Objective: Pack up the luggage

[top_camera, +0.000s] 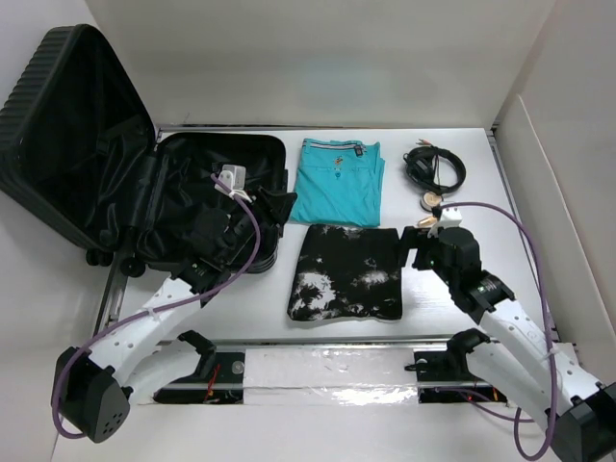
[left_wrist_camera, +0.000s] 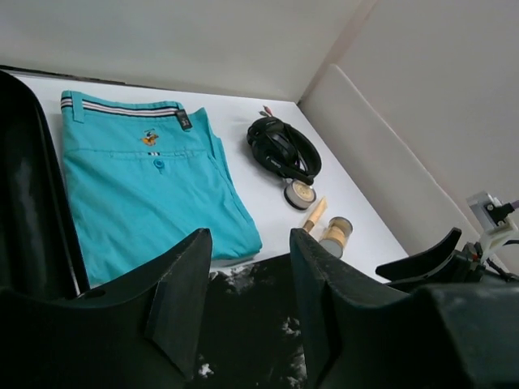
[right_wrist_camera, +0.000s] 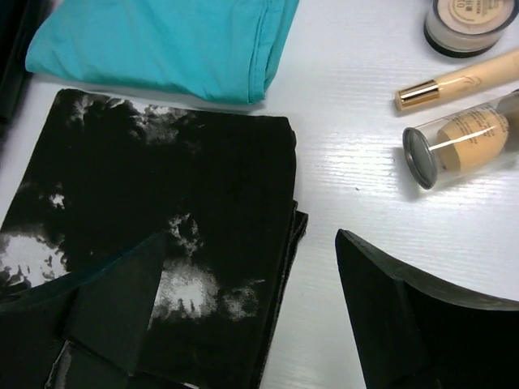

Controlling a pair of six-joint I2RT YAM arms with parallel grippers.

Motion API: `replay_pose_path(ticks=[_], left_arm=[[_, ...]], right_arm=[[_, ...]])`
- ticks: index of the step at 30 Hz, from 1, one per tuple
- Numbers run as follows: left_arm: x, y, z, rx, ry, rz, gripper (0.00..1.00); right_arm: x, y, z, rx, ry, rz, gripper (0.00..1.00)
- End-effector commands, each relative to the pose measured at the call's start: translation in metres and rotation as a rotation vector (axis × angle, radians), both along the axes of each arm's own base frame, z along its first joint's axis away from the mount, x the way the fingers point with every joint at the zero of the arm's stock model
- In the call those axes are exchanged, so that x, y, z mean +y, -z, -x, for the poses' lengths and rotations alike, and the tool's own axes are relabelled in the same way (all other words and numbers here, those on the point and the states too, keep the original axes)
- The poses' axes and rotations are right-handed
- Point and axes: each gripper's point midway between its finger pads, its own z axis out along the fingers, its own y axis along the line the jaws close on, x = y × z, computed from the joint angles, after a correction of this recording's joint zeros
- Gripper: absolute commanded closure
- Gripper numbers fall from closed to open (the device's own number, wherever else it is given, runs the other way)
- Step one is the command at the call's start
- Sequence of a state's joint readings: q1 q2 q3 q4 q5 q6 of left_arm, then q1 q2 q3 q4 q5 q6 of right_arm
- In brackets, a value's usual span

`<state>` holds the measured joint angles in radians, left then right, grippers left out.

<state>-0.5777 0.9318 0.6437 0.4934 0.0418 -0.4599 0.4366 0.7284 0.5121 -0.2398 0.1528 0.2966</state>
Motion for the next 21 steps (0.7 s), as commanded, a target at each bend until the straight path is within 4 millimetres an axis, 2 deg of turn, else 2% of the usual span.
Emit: replay_pose_path(ticks=[1, 2, 5, 6, 9, 10, 11, 13, 14, 16, 17, 18, 19, 20, 21], left_arm=[[-0.002, -0.031, 0.009, -0.068, 0.047, 0.047, 0.59], [-0.004, -0.026, 0.014, -0.066, 0.067, 0.052, 0.59], [-0.007, -0.041, 0.022, -0.110, 0.107, 0.089, 0.63], [-0.007, -0.039, 0.022, -0.095, 0.107, 0.082, 0.66], [-0.017, -0.040, 0.028, -0.100, 0.131, 0.081, 0.81], [-0.021, -0.036, 0.028, -0.099, 0.129, 0.059, 0.94], [-0.031, -0.042, 0.032, -0.105, 0.160, 0.055, 1.00], [-0.048, -0.026, 0.031, -0.053, 0.206, -0.009, 1.00], [-0.065, -0.031, 0.039, -0.066, 0.233, -0.040, 1.00], [-0.083, -0.006, 0.043, -0.018, 0.173, -0.151, 1.00], [-0.074, -0.008, 0.032, -0.018, 0.015, -0.191, 1.00], [-0.089, 0.005, 0.052, -0.015, 0.031, -0.281, 1.00], [-0.091, 0.016, 0.050, 0.000, -0.013, -0.335, 1.00], [-0.087, 0.017, 0.047, 0.008, -0.071, -0.358, 1.00], [-0.087, 0.026, 0.048, 0.027, -0.064, -0.377, 1.00]], right_arm=[[0.007, -0.002, -0.003, -0.007, -0.039, -0.050, 0.08], [0.010, 0.000, -0.003, 0.001, -0.052, -0.053, 0.08], [0.010, 0.015, -0.005, 0.054, -0.054, -0.065, 0.08], [0.013, 0.021, -0.006, 0.074, -0.071, -0.075, 0.08], [0.014, 0.036, -0.008, 0.125, -0.087, -0.070, 0.08], [0.016, 0.045, -0.008, 0.157, -0.091, -0.066, 0.08], [0.017, 0.047, -0.008, 0.167, -0.096, -0.072, 0.08], [0.026, 0.054, -0.008, 0.175, -0.127, -0.104, 0.10], [0.029, 0.057, -0.008, 0.178, -0.136, -0.116, 0.11], [0.034, 0.058, -0.010, 0.179, -0.160, -0.127, 0.16], [0.036, 0.063, -0.009, 0.203, -0.172, -0.128, 0.17], [0.039, 0.064, -0.009, 0.208, -0.184, -0.133, 0.19], [0.039, 0.069, -0.008, 0.225, -0.181, -0.134, 0.24], [0.041, 0.070, -0.012, 0.217, -0.184, -0.140, 0.27], [0.043, 0.071, -0.015, 0.207, -0.185, -0.145, 0.30]])
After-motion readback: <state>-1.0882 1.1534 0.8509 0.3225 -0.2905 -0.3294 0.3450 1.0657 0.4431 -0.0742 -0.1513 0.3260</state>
